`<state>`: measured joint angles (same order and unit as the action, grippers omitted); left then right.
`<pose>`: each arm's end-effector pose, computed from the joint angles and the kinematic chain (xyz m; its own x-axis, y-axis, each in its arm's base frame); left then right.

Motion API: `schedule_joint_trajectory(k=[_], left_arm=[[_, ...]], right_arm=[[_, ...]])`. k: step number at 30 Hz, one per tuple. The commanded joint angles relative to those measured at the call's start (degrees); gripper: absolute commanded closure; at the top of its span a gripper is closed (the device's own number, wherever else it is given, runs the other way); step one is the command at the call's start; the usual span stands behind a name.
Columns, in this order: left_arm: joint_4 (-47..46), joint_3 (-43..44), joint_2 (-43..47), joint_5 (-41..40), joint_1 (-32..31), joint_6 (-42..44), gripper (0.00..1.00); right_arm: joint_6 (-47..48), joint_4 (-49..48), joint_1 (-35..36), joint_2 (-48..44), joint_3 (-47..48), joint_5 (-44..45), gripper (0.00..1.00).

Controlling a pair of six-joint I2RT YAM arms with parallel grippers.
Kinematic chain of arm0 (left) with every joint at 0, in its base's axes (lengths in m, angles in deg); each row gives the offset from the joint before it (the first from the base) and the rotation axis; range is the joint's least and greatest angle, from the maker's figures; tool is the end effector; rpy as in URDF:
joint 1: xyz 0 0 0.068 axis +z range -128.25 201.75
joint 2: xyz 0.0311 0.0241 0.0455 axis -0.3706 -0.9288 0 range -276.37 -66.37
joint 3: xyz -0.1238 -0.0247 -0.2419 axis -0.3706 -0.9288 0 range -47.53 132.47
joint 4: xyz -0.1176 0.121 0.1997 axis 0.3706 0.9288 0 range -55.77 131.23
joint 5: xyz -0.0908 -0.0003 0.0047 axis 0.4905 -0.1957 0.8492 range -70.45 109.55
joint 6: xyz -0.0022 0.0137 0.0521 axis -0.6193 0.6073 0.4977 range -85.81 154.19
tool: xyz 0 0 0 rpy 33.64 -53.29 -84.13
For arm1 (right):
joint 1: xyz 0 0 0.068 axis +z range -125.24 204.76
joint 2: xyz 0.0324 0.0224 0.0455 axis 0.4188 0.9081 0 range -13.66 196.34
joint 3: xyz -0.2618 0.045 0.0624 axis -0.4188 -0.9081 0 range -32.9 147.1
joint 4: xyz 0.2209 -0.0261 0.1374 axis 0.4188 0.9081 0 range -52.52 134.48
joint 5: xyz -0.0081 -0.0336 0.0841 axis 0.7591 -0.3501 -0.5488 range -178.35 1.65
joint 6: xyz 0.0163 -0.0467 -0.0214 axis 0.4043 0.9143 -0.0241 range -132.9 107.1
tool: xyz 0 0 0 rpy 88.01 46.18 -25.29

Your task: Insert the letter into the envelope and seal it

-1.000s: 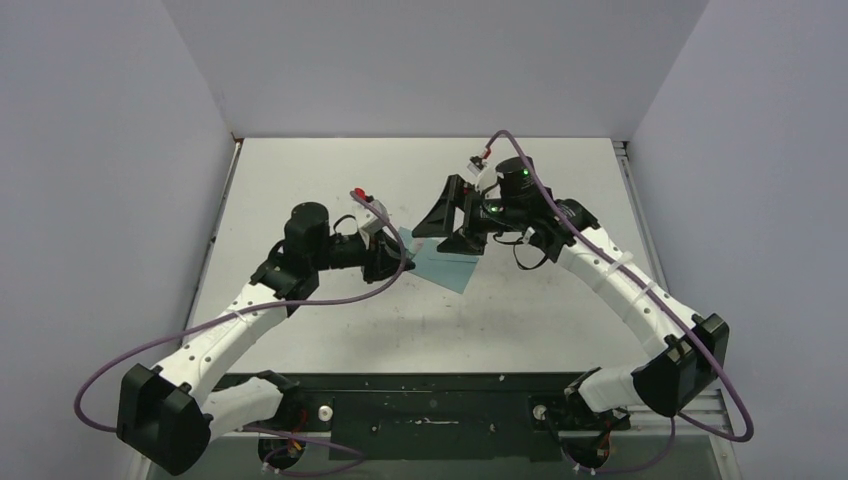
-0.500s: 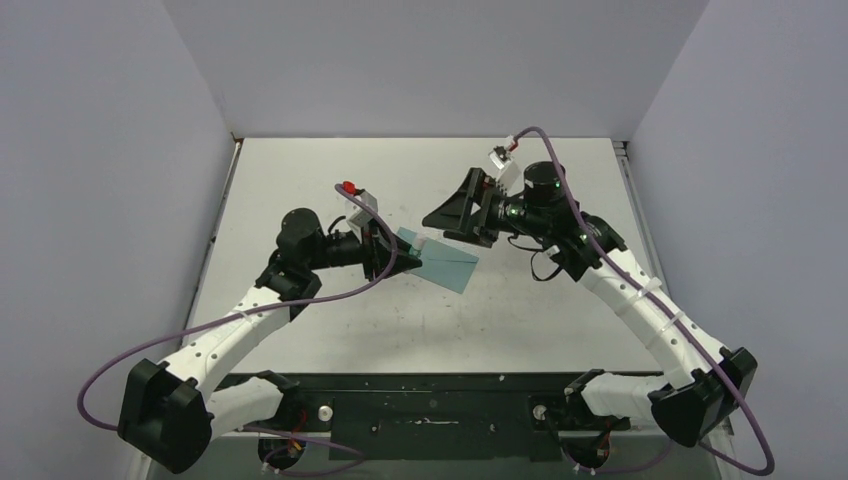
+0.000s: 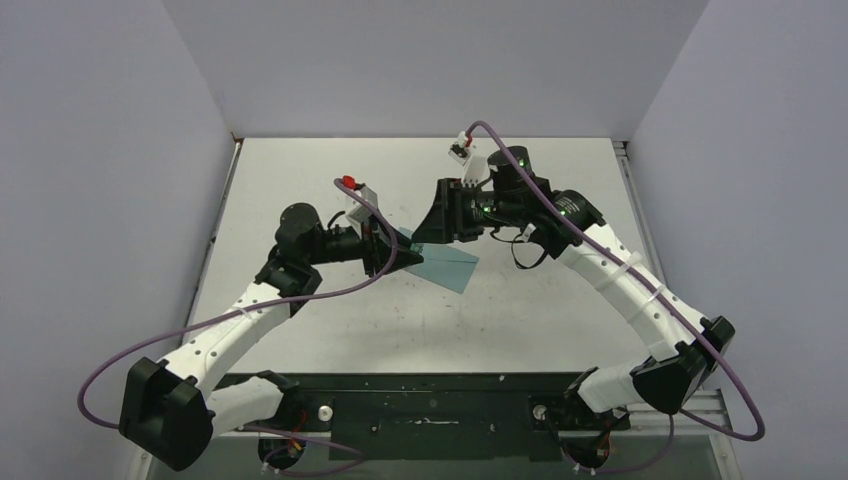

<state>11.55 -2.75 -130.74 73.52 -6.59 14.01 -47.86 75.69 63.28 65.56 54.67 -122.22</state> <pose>0.2076 -0.1448 0.3310 -0.2972 -0.0703 -0.9522 0.9455 0.1171 -0.3037 0.2178 0.1988 0.4164 -0.8323 -0.0545 -0.5517 -0.5105 0.4634 0.7243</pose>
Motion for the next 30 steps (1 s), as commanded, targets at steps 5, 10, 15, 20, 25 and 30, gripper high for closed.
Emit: schedule_joint_trajectory(k=[5, 10, 15, 20, 25, 30], left_arm=[[-0.4, 3.1, -0.4, 0.8, 0.4, 1.6, 1.0], [0.5, 3.4, -0.6, 0.7, 0.4, 2.3, 1.0], [1.4, 3.3, -0.6, 0.6, 0.4, 2.9, 1.0], [1.4, 3.4, -0.6, 0.9, 0.4, 3.0, 1.0], [1.7, 3.2, -0.4, 0.9, 0.4, 3.2, 1.0], [1.4, 3.1, -0.5, 1.1, 0.4, 3.6, 1.0]], right_arm=[[2.6, 2.0, 0.2, 0.3, 2.6, 0.9, 0.67], [2.4, 1.7, 0.3, 0.0, 2.8, 1.1, 0.45], [1.8, 1.0, 0.2, -0.2, 3.2, 1.0, 0.68], [1.3, 0.0, 0.2, -0.4, 2.1, 0.2, 0.6], [0.0, -1.8, 0.1, -0.9, 1.5, -0.3, 0.53], [-0.1, -1.9, 0.4, -1.5, -0.3, -1.0, 0.82]])
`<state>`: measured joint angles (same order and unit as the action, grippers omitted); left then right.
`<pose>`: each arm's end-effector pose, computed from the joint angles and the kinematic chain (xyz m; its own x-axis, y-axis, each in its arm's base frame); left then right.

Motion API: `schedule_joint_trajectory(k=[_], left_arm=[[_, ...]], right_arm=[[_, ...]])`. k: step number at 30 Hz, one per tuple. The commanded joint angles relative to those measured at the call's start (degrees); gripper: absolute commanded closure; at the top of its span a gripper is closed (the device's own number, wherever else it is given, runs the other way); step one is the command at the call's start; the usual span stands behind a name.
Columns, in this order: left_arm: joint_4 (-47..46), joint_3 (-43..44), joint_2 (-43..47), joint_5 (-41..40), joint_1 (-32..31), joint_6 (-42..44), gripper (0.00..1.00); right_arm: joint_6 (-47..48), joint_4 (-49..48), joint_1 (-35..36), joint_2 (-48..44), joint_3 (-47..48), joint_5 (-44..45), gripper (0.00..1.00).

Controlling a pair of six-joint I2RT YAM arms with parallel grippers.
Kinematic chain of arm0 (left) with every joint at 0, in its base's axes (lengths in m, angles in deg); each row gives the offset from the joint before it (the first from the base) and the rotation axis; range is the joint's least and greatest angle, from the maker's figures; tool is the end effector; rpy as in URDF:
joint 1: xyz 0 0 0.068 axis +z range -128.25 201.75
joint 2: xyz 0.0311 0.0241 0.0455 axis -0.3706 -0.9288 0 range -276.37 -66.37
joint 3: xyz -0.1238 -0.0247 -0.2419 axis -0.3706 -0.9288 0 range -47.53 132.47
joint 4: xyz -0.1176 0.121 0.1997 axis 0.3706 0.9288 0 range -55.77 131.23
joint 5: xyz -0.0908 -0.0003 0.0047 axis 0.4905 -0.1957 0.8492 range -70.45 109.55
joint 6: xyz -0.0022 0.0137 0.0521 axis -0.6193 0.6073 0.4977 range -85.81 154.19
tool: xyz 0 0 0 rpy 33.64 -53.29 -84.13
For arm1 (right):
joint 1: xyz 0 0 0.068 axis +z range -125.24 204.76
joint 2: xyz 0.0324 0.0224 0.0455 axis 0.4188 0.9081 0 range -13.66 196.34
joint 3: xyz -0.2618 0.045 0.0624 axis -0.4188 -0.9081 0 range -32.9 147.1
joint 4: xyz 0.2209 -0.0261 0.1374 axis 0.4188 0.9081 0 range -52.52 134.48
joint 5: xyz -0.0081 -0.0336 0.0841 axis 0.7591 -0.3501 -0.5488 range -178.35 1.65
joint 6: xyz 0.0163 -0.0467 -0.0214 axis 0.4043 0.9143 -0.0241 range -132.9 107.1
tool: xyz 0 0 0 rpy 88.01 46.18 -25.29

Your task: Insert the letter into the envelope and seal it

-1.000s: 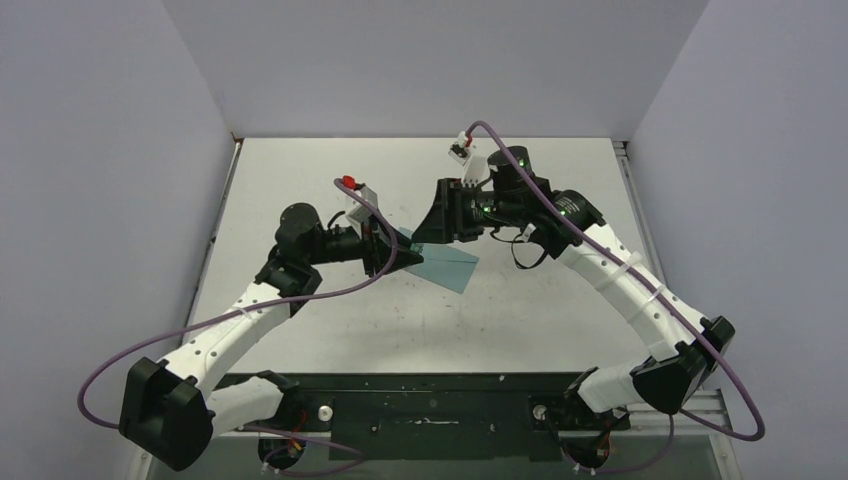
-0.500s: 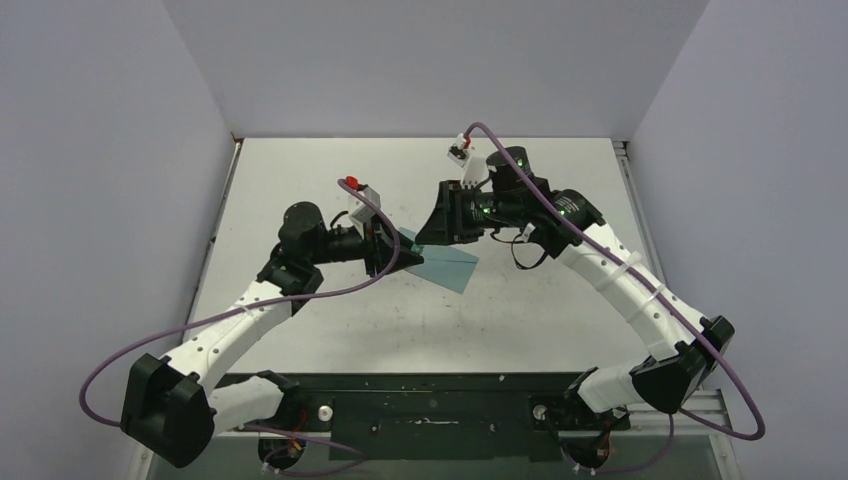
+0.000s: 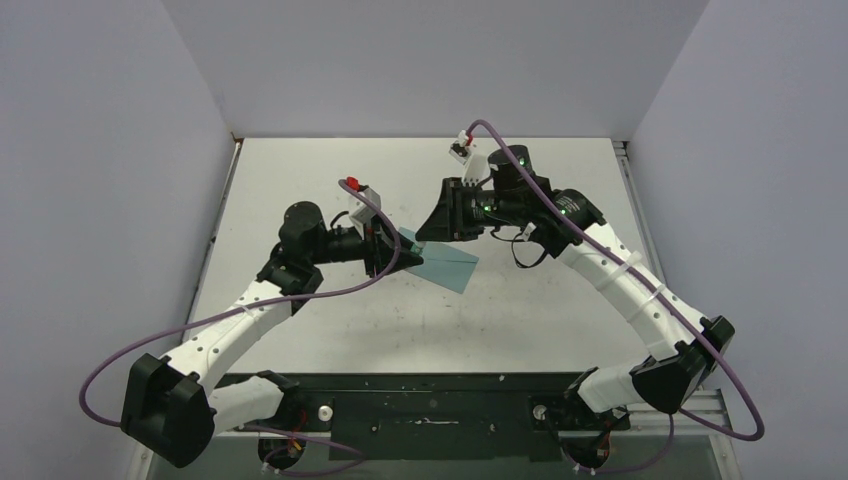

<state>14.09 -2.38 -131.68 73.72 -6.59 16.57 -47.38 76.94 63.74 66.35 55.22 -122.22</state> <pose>0.2108 -0.1466 0.3252 -0.3006 -0.0392 -0.9529 0.9448 0.1241 -0.3031 0.2183 0.2021 0.4137 -0.8385 -0.0740 -0.5398 -0.5066 0.4706 0.7225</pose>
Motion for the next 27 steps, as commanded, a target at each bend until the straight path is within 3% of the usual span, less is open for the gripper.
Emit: schedule_joint_trajectory(k=[1, 5, 14, 21, 27], left_arm=[[-1.3, 2.8, 0.5, 1.0, 0.4, 1.1, 1.0], [-2.5, 3.8, 0.2, 1.0, 0.3, 1.5, 1.0], [-5.7, 12.7, -0.9, 4.0, -0.4, 8.9, 1.0], [-2.9, 21.2, -3.5, 6.8, -0.4, 14.3, 1.0], [4.3, 27.3, -4.4, 4.8, 0.0, 20.3, 1.0]], right_arm=[[-0.7, -3.2, -0.1, -2.4, -1.4, -1.0, 0.85], [-1.5, -3.9, 1.0, -2.7, -3.6, -1.7, 0.95], [-8.4, -8.3, 6.6, -2.3, -10.7, -5.3, 0.95], [-12.8, -7.8, 9.9, -2.4, -14.9, -5.3, 0.95], [-9.9, -1.8, 10.5, -2.2, -17.0, -2.4, 0.95]])
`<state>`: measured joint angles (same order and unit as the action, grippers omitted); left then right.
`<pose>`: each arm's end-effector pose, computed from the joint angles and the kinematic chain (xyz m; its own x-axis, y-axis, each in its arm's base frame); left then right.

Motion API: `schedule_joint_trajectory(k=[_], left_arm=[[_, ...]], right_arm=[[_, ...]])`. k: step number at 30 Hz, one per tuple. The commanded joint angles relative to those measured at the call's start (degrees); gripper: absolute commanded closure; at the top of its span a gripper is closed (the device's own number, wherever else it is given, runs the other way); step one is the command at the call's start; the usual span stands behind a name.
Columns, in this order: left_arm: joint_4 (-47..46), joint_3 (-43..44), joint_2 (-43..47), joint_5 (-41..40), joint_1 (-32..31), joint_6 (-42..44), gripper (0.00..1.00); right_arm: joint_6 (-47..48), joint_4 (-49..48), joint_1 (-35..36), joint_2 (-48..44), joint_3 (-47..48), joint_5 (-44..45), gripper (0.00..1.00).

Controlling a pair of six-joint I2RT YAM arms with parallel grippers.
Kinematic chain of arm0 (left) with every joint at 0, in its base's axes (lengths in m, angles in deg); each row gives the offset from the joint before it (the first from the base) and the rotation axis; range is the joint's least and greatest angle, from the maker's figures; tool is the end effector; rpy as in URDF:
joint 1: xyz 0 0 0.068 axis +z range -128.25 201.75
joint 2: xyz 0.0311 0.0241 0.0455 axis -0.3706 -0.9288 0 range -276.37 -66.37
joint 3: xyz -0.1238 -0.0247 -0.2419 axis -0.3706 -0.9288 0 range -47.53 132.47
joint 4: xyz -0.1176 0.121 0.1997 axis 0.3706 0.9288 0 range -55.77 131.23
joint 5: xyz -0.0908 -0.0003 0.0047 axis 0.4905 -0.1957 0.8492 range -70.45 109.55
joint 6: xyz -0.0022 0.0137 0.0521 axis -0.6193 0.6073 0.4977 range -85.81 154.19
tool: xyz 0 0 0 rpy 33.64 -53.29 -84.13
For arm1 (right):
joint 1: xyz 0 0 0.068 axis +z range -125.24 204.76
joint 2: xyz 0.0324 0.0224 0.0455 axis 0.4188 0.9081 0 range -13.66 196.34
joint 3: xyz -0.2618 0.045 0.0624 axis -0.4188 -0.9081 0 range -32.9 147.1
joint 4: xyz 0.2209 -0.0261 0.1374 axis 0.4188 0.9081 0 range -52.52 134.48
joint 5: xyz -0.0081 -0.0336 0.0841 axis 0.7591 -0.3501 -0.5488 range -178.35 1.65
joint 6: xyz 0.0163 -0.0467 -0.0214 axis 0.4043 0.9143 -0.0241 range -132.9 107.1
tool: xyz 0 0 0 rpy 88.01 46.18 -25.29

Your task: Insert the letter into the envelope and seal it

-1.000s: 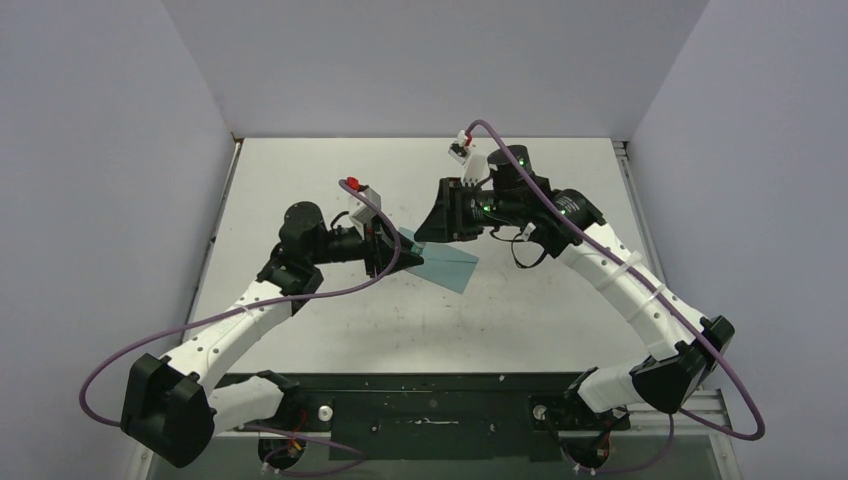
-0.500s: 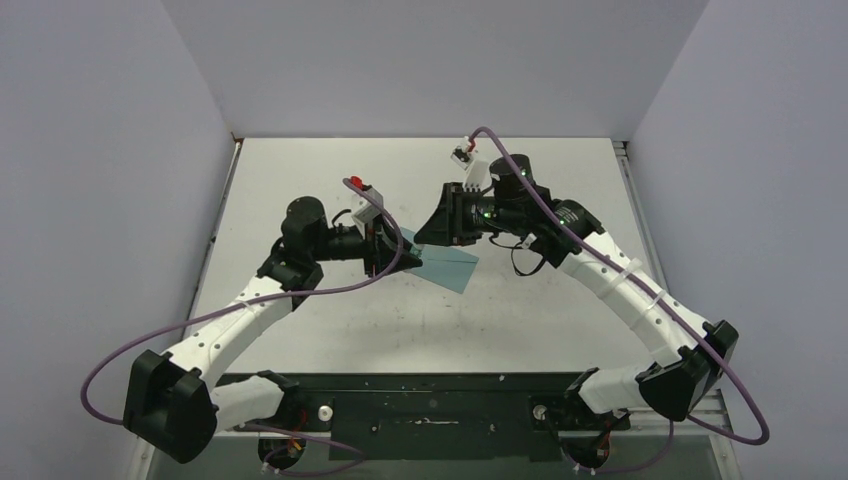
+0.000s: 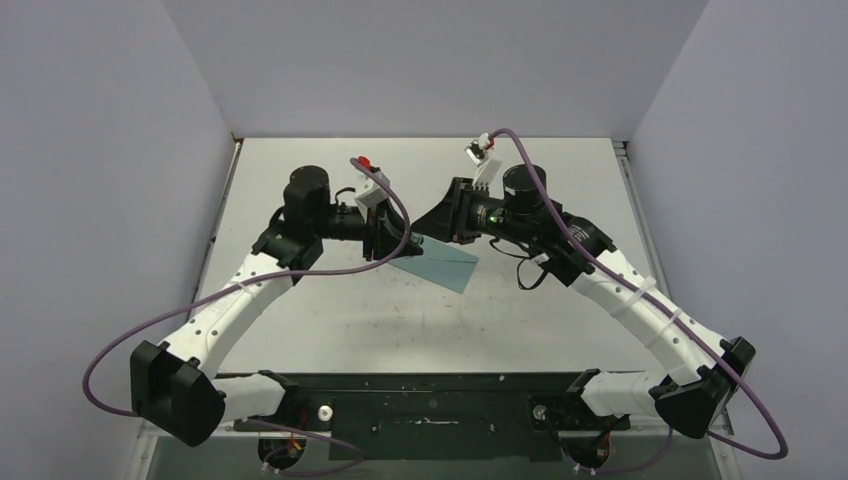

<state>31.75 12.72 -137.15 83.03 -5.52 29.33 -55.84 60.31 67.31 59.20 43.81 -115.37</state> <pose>0.2288 -0.1539 0.3644 -0.2083 0.0648 -0.9759 0.9779 -0.0038 -0.2089 0.1973 0.2031 0.4079 -0.8014 0.0881 -0.5916 -0.5095 0.4176 0.7523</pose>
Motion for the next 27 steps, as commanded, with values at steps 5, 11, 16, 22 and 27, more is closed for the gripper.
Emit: schedule_joint_trajectory(k=[5, 11, 16, 22, 27], left_arm=[[-12.2, 12.1, 1.4, -7.5, 0.4, 8.9, 1.0], [-16.8, 11.4, 1.1, -8.9, 2.1, 3.9, 1.0], [-17.4, 12.6, 0.3, -8.9, 2.5, 2.7, 1.0], [-16.4, 14.4, -0.8, -8.8, 2.5, 3.1, 1.0], [-12.8, 13.2, -0.4, -9.5, 2.7, 4.6, 1.0]], right_arm=[[0.1, 17.7, 6.4, 4.0, -7.8, -7.5, 0.95], [1.4, 18.9, 5.7, 3.3, -11.4, -6.1, 0.95], [1.4, 17.3, 5.9, 2.8, -16.2, -5.1, 0.95], [1.1, 15.4, 7.2, 2.9, -20.3, -5.1, 0.95], [0.6, 14.3, 5.7, 2.4, -17.5, -5.4, 0.95]])
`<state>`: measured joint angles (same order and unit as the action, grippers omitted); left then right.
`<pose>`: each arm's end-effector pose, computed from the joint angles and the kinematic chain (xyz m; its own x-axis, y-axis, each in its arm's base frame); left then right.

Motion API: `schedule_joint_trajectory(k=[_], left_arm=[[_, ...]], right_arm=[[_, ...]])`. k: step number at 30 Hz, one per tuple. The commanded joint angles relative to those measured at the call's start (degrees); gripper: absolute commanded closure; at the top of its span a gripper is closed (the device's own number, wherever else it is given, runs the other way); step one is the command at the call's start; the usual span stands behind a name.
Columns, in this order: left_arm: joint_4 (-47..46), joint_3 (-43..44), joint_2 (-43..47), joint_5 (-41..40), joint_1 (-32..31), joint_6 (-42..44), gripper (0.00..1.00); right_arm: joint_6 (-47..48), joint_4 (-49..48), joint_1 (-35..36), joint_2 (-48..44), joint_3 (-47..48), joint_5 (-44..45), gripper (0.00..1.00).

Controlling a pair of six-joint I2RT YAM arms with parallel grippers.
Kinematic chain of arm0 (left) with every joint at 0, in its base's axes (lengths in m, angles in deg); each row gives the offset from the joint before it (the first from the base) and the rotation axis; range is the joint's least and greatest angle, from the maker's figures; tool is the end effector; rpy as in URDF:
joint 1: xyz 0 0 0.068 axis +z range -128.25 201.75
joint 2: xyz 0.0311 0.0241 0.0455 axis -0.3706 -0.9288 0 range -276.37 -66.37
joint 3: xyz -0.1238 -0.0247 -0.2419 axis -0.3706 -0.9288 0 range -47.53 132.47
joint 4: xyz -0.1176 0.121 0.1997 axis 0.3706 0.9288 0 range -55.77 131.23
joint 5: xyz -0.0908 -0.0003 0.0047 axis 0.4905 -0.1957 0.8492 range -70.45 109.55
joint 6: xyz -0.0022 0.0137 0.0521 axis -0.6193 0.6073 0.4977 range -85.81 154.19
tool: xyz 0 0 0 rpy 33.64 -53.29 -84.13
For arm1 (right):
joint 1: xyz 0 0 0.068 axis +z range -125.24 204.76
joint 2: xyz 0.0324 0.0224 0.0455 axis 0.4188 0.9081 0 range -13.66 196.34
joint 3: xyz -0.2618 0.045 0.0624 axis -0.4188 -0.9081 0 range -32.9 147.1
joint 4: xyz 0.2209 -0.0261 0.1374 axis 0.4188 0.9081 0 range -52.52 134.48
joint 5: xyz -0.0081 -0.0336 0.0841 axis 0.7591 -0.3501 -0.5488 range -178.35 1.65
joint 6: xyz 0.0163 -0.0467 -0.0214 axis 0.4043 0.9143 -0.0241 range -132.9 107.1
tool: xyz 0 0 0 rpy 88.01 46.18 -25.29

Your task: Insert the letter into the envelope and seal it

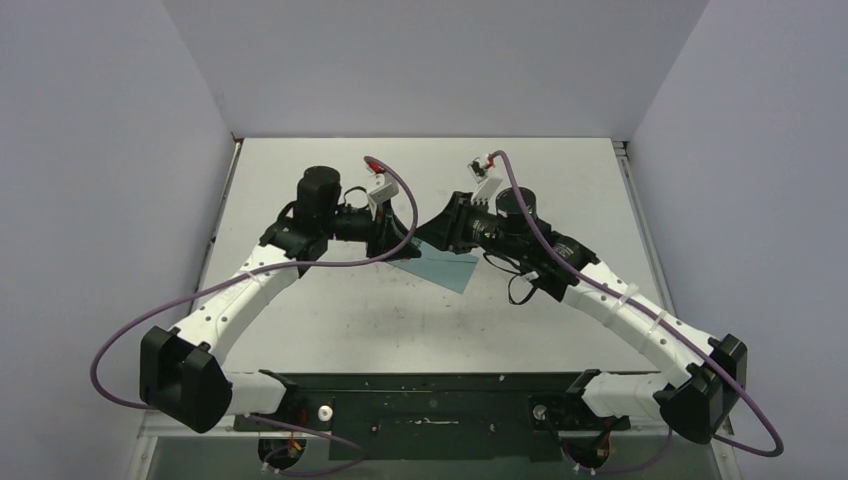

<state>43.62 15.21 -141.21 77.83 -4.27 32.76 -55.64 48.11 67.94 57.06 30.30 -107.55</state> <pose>0.2467 -0.1542 0.3416 -0.3528 0.1576 -0.9223 0.9334 0.1291 -0.3349 0.2005 0.2042 0.3567 -0.7601 0.1656 -0.6284 -0.4878 0.4934 0.7201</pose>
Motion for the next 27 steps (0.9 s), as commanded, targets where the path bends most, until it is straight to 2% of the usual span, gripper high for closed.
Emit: schedule_joint_trajectory(k=[1, 5, 10, 14, 16, 21, 24, 27], left_arm=[[-24.2, 8.6, 4.0, -4.4, 1.5, 1.1, 1.0], [-24.1, -0.7, 6.3, -5.4, 2.0, -0.6, 1.0], [-24.7, -9.4, 7.4, -5.2, 2.5, -3.5, 1.0], [-26.7, -14.8, 7.7, -5.3, 3.3, -5.8, 1.0], [-28.1, -16.7, 8.1, -6.0, 3.8, -7.8, 1.0], [-31.8, -20.6, 8.9, -15.4, 4.3, -19.3, 0.99], [-32.9, -24.5, 8.8, -23.6, 4.3, -32.2, 0.95], [-38.1, -30.7, 9.8, -30.5, 3.5, -44.4, 0.89]], right_arm=[[0.3, 26.4, 3.9, 4.3, -2.4, -13.6, 0.94], [1.2, 27.1, -1.5, 4.1, 5.9, -14.1, 0.73], [-1.1, 21.8, -8.5, 4.9, 16.8, -17.0, 0.49], [-5.9, 14.1, -14.0, 5.1, 21.2, -21.1, 0.3], [-6.5, 13.6, -15.5, 5.0, 22.6, -21.5, 0.21], [-7.2, 15.0, -17.6, 3.4, 19.6, -17.9, 0.11], [-7.5, 15.9, -18.0, 2.0, 15.3, -12.0, 0.11], [-8.2, 16.0, -18.0, 0.6, 11.4, -6.6, 0.12]])
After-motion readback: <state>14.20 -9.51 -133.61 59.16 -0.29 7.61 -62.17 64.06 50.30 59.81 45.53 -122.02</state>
